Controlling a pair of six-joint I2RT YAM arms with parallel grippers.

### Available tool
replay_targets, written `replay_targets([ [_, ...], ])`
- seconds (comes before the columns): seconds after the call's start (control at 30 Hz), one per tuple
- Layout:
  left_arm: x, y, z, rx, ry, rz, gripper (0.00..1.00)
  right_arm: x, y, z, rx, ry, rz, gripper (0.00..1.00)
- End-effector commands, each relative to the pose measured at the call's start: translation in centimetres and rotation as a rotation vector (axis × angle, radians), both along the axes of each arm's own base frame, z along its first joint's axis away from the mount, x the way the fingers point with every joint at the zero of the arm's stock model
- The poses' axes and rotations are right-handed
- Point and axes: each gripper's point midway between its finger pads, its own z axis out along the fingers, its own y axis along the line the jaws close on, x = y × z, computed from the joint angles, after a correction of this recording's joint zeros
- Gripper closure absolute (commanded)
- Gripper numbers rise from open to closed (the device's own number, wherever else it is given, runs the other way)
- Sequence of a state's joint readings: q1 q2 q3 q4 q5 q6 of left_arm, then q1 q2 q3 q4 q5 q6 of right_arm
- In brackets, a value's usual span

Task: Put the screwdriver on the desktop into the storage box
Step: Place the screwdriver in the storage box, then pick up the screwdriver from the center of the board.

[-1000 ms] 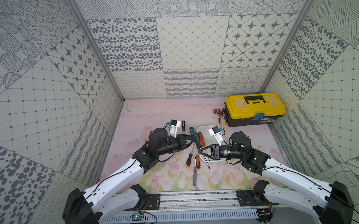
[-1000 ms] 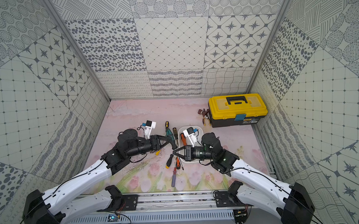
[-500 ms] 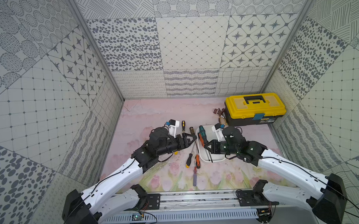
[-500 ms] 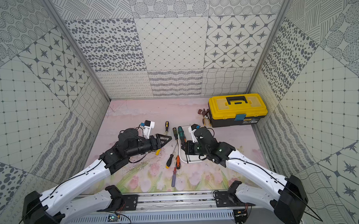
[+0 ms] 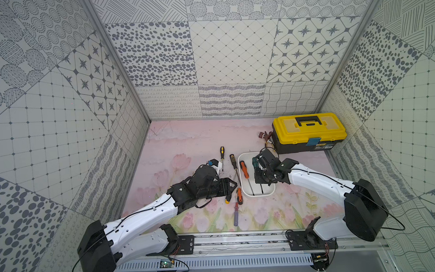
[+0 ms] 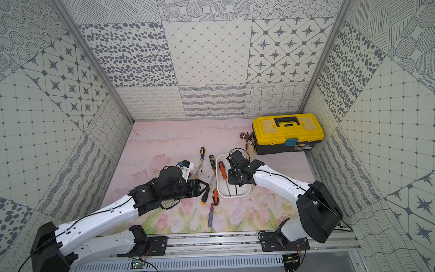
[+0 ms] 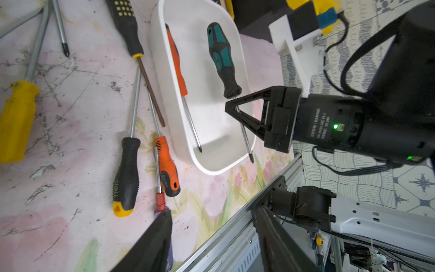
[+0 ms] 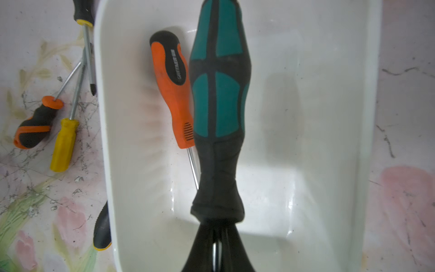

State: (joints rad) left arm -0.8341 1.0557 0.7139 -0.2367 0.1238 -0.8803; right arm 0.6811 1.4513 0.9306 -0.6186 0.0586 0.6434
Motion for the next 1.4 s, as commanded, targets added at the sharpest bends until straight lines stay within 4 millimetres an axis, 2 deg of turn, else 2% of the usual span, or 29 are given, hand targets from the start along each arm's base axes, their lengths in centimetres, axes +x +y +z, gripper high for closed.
replay_targets([
  [0.0, -0.8, 0.9, -3.2, 0.135, 0.013, -0.005, 0.41, 2.0, 0.9, 1.1, 0.008, -0.079, 0.013, 1.0],
  [0.17, -1.8, -0.1, -5.0, 0.176, 0.022, -0.025, 0.43, 2.2, 1.2, 0.0, 0.008, -0.063, 0.009, 1.0],
  [0.23, -2.2, -0.3, -6.0, 0.206, 0.033, -0.034, 0.43, 2.3, 1.0, -0.3, -0.005, -0.064, 0.004, 0.79],
  [0.33, -2.9, -0.8, -7.4, 0.234, 0.05, -0.05, 0.44, 2.3, 1.0, 0.2, 0.0, -0.078, 0.011, 0.61],
  [0.4, -3.3, -1.0, -8.1, 0.253, 0.059, -0.061, 0.44, 2.2, 1.0, 0.6, 0.008, -0.086, 0.012, 0.44],
  [0.47, -3.7, -1.2, -8.8, 0.279, 0.064, -0.069, 0.45, 2.1, 1.1, 1.2, 0.027, -0.095, 0.016, 0.38],
  [0.63, -4.9, -1.3, -10.3, 0.348, 0.08, -0.091, 0.51, 0.9, 1.5, 2.6, 0.07, -0.113, 0.027, 0.42],
  [0.77, -5.8, -1.5, -11.7, 0.419, 0.096, -0.118, 0.53, -0.3, 2.1, 4.0, 0.111, -0.133, 0.05, 0.57],
  [0.9, -6.4, -2.1, -12.8, 0.459, 0.116, -0.157, 0.54, -1.3, 2.2, 5.3, 0.165, -0.146, 0.047, 0.66],
  [1.13, -6.6, -2.3, -14.0, 0.506, 0.149, -0.171, 0.54, -2.4, 2.0, 7.5, 0.247, -0.176, 0.041, 0.69],
  [1.37, -6.7, -1.2, -14.8, 0.592, 0.168, -0.155, 0.6, -2.8, 2.5, 8.1, 0.282, -0.172, 0.062, 0.72],
])
